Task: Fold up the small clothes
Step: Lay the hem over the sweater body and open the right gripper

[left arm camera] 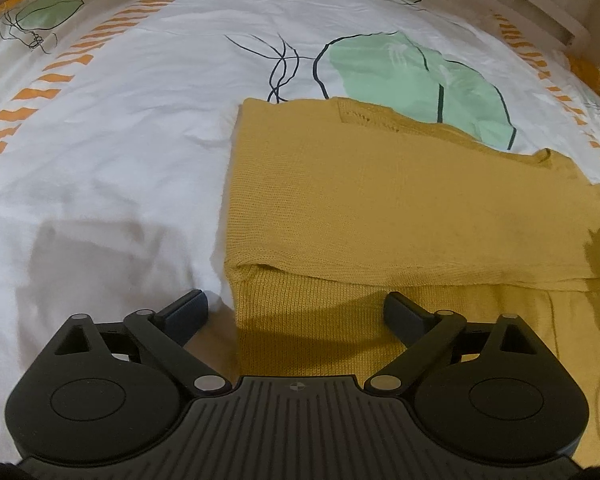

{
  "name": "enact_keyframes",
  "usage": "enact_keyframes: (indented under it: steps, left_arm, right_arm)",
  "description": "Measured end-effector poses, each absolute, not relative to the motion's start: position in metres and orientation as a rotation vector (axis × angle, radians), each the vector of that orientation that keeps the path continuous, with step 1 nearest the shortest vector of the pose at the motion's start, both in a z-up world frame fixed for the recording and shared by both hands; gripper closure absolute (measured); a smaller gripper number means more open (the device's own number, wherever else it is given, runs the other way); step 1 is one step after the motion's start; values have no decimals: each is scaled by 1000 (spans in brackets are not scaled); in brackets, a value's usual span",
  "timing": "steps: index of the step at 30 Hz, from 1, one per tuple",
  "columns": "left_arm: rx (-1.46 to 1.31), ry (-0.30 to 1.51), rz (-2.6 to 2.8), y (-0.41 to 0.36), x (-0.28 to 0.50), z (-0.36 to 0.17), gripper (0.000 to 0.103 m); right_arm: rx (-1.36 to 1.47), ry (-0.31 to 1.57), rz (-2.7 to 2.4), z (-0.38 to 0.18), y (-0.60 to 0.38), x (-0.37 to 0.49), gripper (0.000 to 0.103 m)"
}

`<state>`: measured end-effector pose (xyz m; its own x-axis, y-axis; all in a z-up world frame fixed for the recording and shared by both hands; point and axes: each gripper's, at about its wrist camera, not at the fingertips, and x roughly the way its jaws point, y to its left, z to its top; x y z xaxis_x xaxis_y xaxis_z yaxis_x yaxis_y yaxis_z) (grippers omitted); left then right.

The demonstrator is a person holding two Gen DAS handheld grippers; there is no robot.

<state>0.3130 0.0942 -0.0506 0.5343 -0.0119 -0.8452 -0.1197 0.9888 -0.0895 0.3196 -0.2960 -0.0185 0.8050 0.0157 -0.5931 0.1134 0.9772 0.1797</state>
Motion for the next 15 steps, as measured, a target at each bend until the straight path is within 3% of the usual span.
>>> enact_keyframes:
  steps: [5,12,15]
  left_arm:
    - [-127,996,62,93,311,-51,7]
    - [-70,963,93,84,307,-55,6]
    - [-52,941,105,80,304,-56,5]
  right_arm:
    - [127,785,-122,-36,-288,329,23]
    - [173,808,-147,-39,-297,325,1]
    - [178,813,-146,-43,-298,327,1]
